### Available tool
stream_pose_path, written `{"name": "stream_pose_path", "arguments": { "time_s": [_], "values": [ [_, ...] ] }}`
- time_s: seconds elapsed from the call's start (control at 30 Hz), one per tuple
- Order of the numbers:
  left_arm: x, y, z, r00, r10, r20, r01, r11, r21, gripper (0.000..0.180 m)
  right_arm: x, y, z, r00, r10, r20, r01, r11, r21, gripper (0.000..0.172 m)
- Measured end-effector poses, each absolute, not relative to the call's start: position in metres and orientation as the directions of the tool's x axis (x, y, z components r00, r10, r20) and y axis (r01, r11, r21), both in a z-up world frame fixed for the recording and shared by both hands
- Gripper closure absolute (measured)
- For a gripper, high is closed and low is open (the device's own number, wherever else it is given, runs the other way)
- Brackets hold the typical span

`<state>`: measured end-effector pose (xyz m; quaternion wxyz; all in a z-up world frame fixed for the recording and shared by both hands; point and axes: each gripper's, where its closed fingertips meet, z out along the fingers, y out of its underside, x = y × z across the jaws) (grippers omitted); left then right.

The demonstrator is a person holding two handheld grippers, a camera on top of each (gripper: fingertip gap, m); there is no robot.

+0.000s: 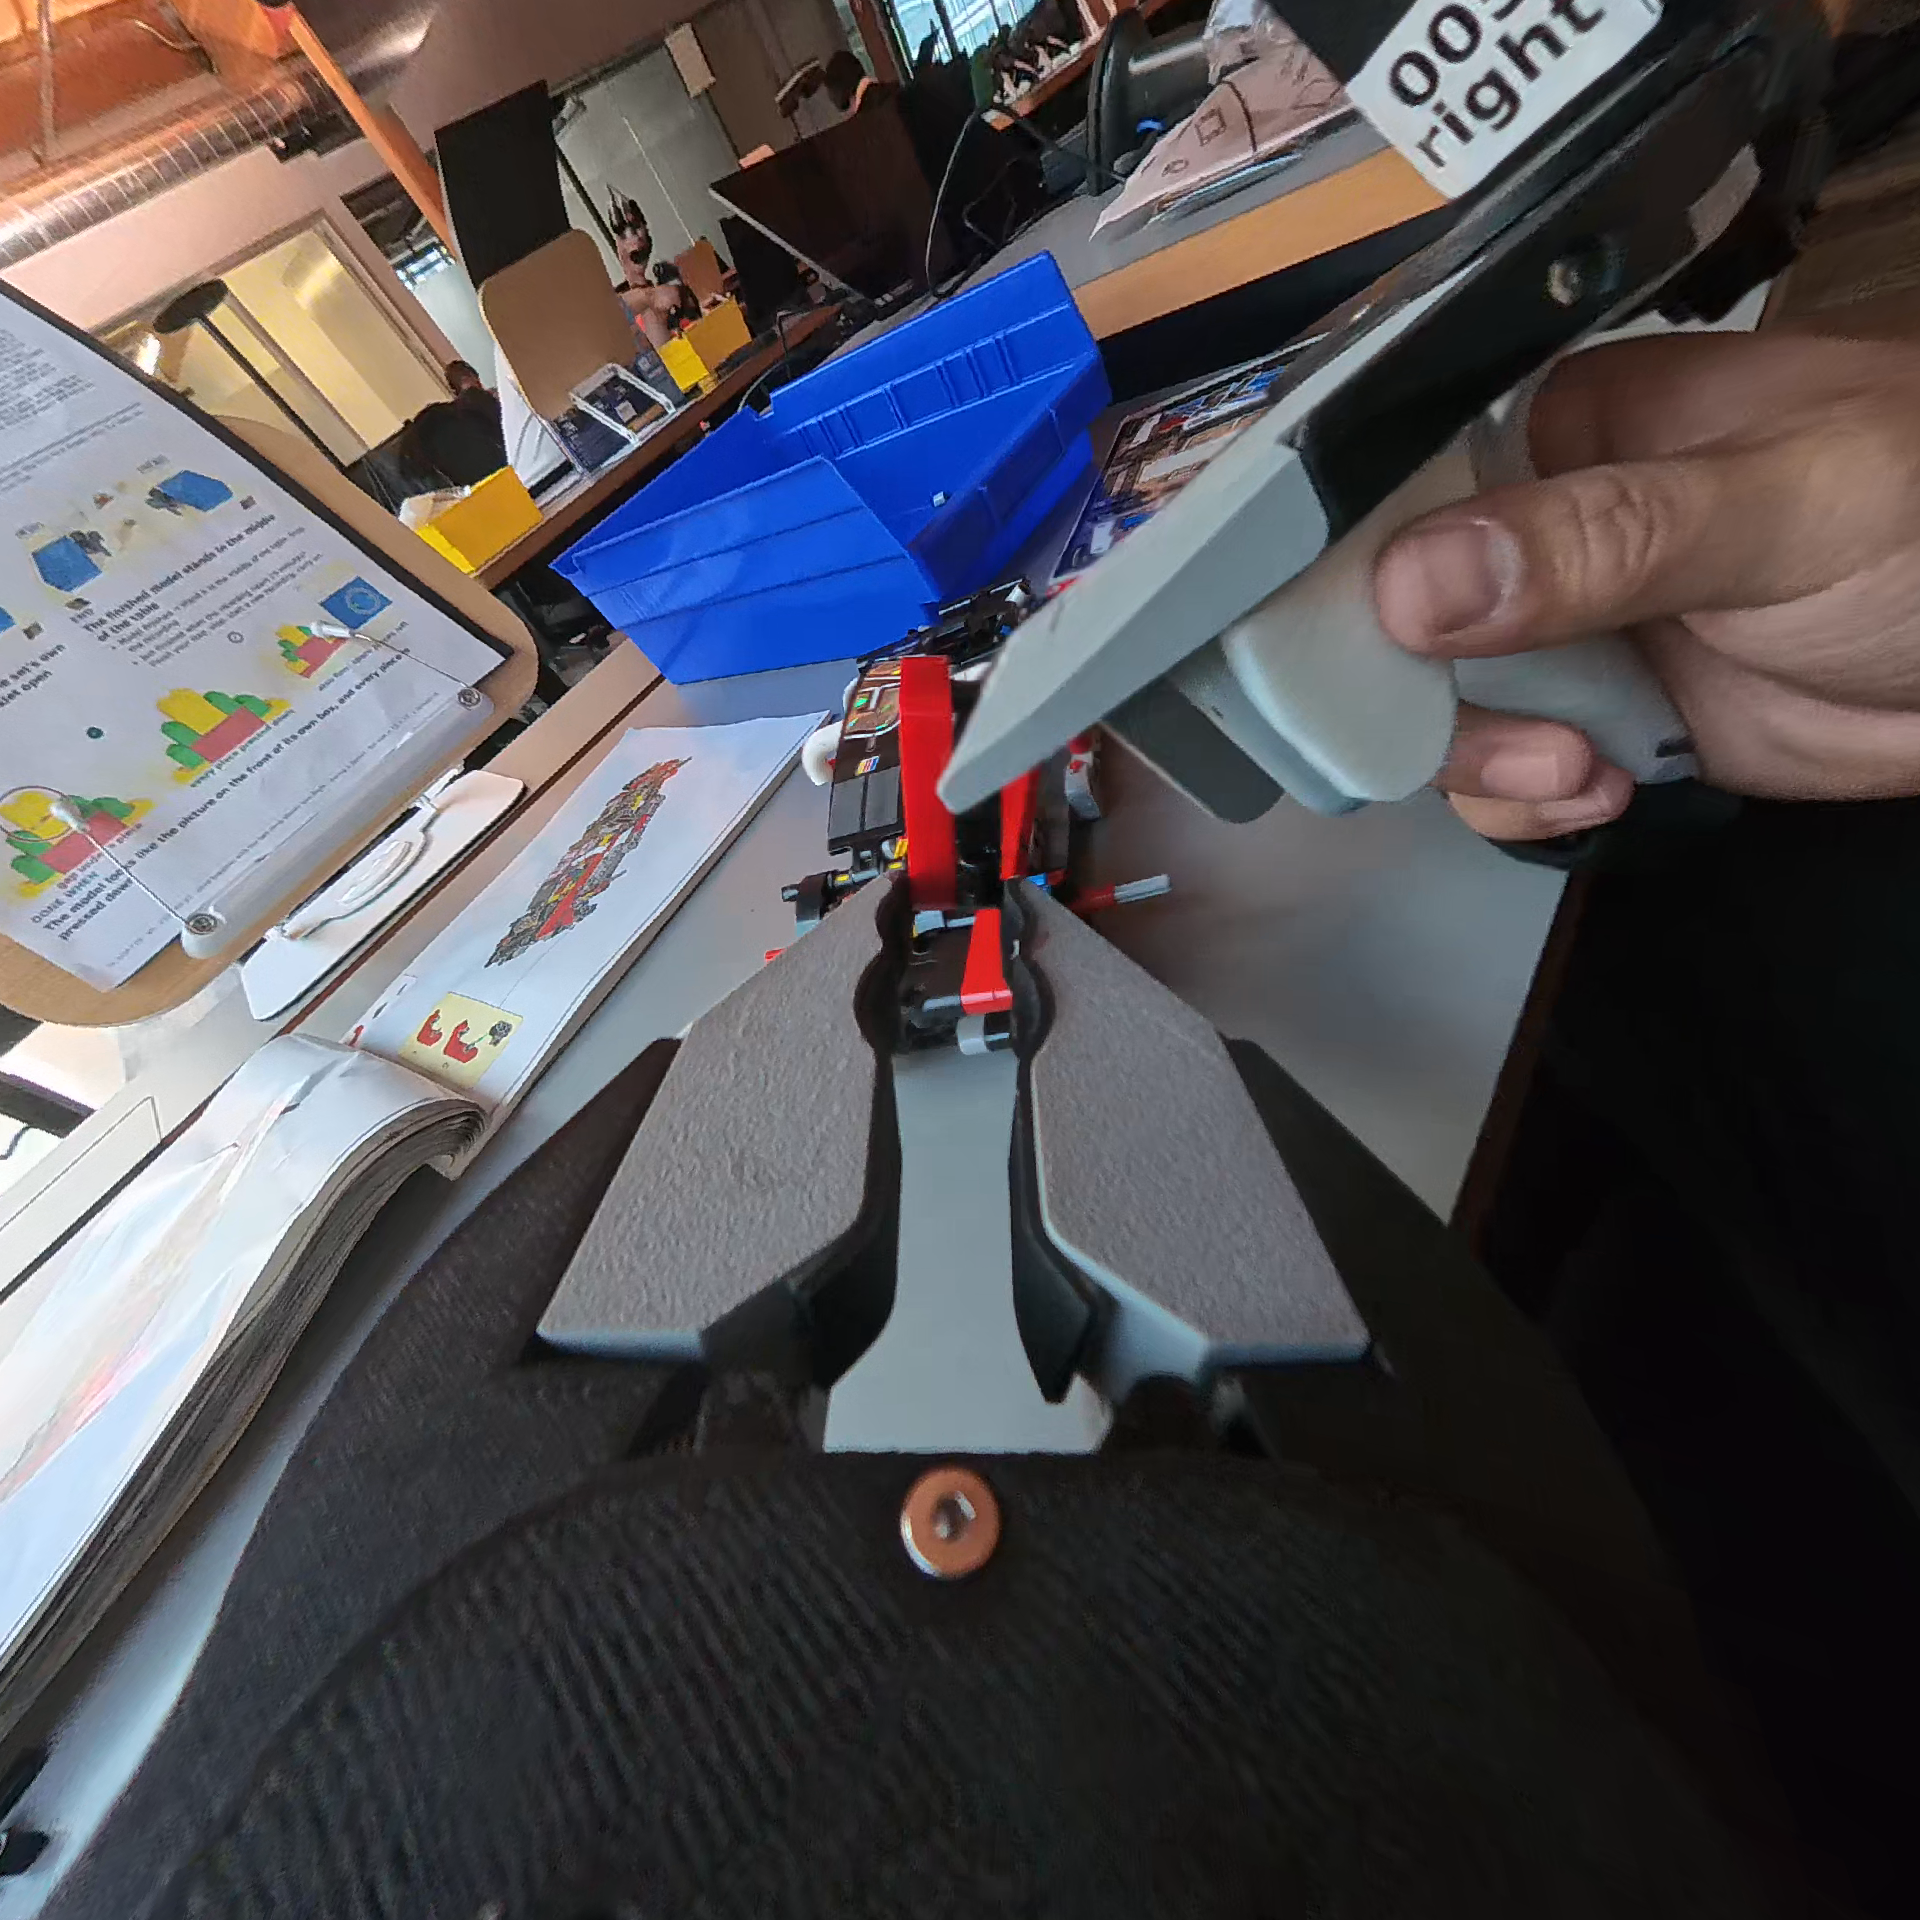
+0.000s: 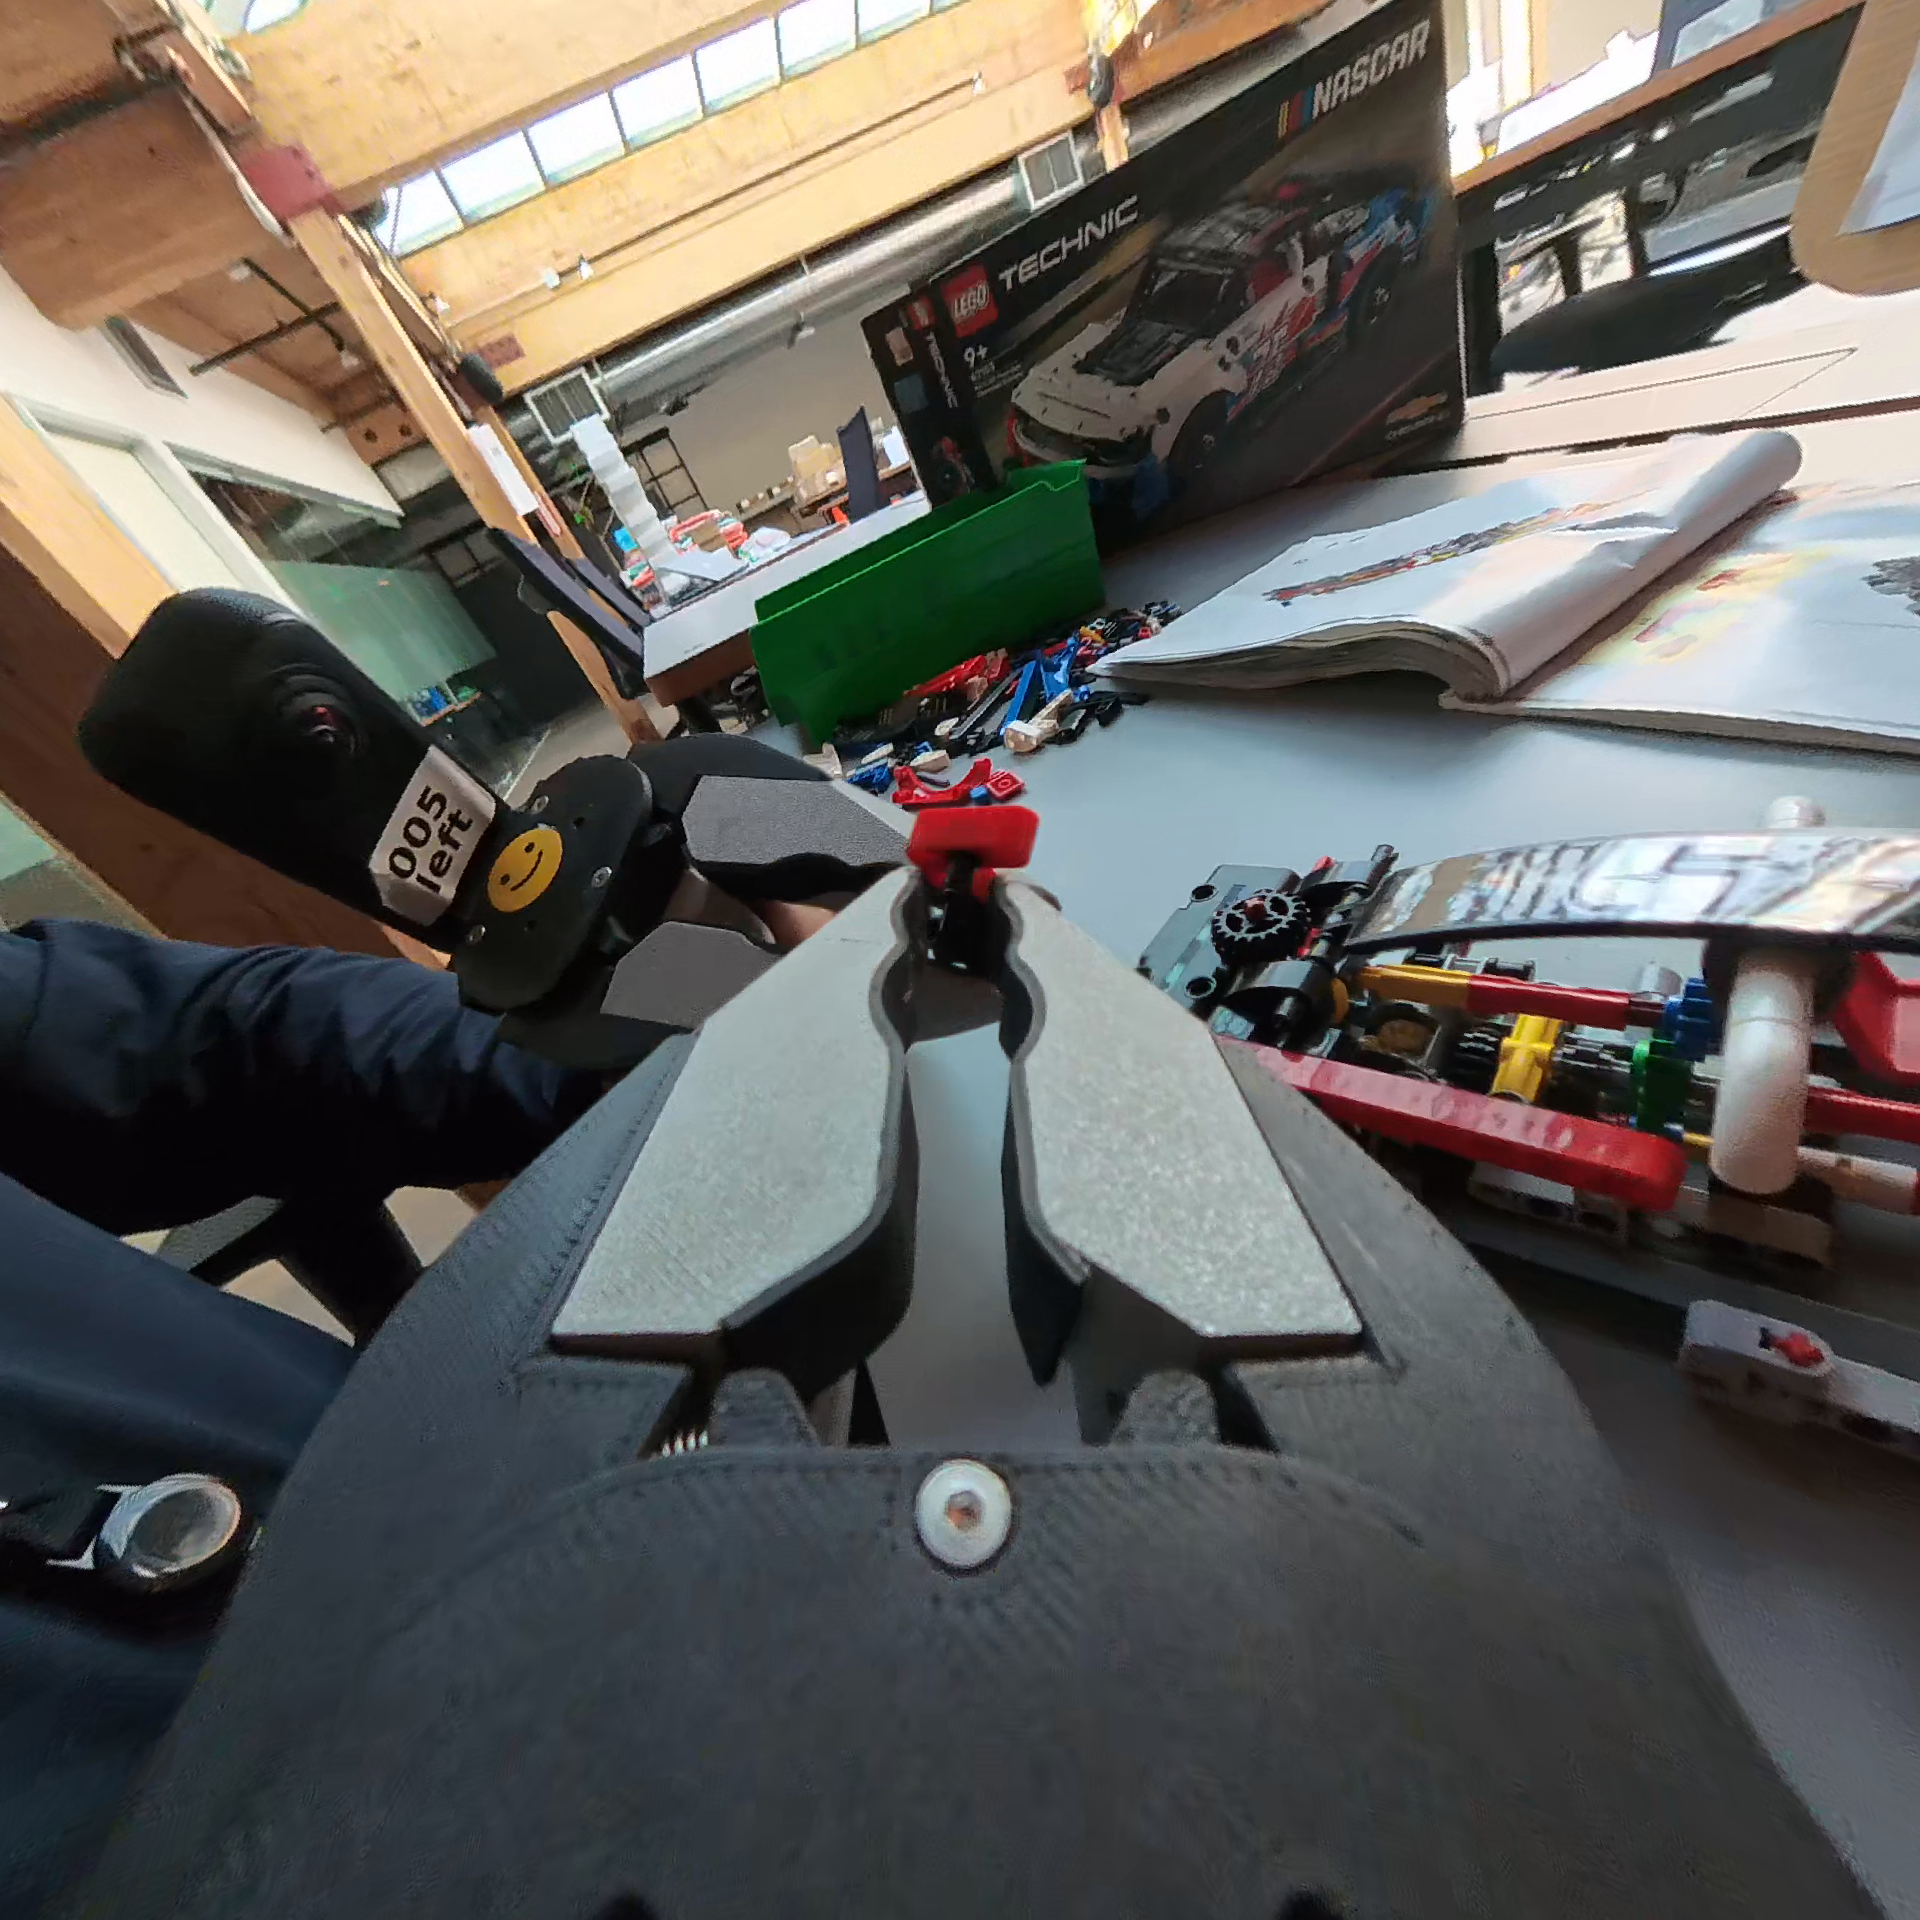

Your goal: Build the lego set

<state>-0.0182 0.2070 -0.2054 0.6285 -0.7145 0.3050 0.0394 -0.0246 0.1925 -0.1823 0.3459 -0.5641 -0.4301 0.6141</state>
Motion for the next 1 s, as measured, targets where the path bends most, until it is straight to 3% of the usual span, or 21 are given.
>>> {"name": "stream_pose_path", "arguments": {
  "time_s": [0.4, 0.53, 0.77, 0.9, 1.0],
  "values": [
    [-0.017, 0.209, -0.205, 0.834, -0.351, -0.426, -0.472, -0.053, -0.88, 0.166, -0.028, 0.195, -0.188, -0.06, 0.925, -0.375, 0.079, -0.37, -0.926, 0.163],
    [-0.013, 0.207, -0.206, 0.831, -0.424, -0.36, -0.425, -0.067, -0.903, 0.166, -0.021, 0.201, -0.188, -0.029, 0.947, -0.32, 0.114, -0.315, -0.942, 0.165],
    [-0.049, 0.214, -0.228, 0.826, -0.541, -0.158, -0.353, -0.278, -0.894, 0.089, 0.008, 0.209, -0.208, 0.016, 0.923, -0.384, 0.234, -0.377, -0.896, 0.166],
    [-0.057, 0.21, -0.26, 0.758, -0.651, -0.04, -0.416, -0.434, -0.799, 0.083, 0.018, 0.204, -0.219, 0.048, 0.931, -0.361, 0.299, -0.359, -0.884, 0.165],
    [-0.068, 0.216, -0.276, 0.712, -0.701, -0.046, -0.501, -0.461, -0.733, 0.096, 0.017, 0.197, -0.23, 0.057, 0.941, -0.333, 0.369, -0.329, -0.869, 0.165]
  ]
}}
